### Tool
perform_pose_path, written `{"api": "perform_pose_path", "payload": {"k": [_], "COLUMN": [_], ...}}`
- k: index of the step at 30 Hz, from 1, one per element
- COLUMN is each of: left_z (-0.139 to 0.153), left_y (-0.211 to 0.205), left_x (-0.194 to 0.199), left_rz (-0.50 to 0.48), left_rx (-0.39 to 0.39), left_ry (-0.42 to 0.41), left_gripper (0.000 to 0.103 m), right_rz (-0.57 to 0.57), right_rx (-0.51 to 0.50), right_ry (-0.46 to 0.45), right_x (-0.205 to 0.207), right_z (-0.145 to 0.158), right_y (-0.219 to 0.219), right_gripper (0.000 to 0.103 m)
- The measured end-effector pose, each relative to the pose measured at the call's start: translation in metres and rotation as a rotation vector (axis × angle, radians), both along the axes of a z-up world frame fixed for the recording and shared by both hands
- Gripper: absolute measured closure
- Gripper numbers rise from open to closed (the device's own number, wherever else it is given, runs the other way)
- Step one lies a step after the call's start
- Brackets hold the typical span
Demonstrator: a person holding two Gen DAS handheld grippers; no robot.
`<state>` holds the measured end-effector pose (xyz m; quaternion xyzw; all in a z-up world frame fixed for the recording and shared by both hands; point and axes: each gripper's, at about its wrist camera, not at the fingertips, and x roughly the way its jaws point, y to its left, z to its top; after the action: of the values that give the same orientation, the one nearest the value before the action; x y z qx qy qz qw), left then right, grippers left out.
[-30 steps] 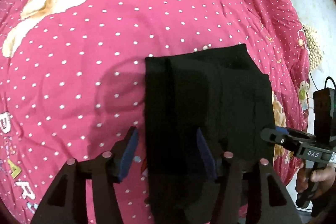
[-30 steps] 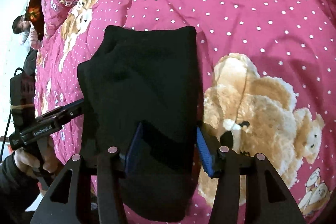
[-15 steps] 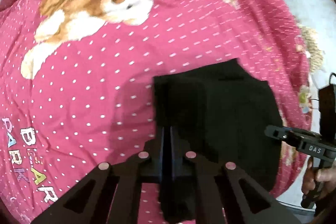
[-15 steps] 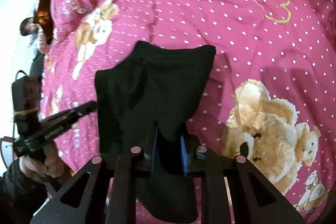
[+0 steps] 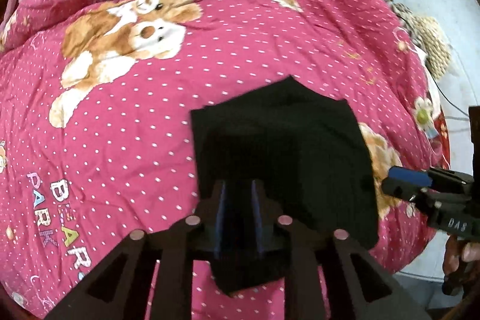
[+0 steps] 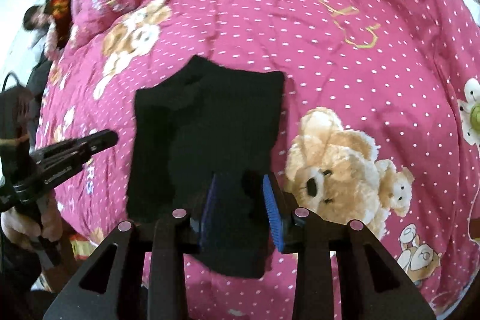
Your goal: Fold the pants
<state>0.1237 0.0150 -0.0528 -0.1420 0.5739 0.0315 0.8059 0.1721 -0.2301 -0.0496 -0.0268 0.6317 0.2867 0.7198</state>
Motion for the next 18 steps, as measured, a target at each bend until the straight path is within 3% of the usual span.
{"api": "perform_pose_path", "payload": {"k": [6, 18], "left_z": [0.010, 0.014], "left_y": [-0.022, -0.026], "left_x": [-0.023, -0.052], "left_rz": [-0.044, -0.026], "left_rx": [0.025, 0.044], "left_ry": [-0.006, -0.006], "left_gripper": [0.083, 0.083], "right_rz": [0.067, 0.092], "right_rx": [0.004, -0.016], "right_ry": [-0.006, -0.027], "right_x": [-0.031, -0.064], "right_z": [0.007, 0.014], "right_y": [0.008, 0.004], "right_gripper": [0.063, 0.063]}}
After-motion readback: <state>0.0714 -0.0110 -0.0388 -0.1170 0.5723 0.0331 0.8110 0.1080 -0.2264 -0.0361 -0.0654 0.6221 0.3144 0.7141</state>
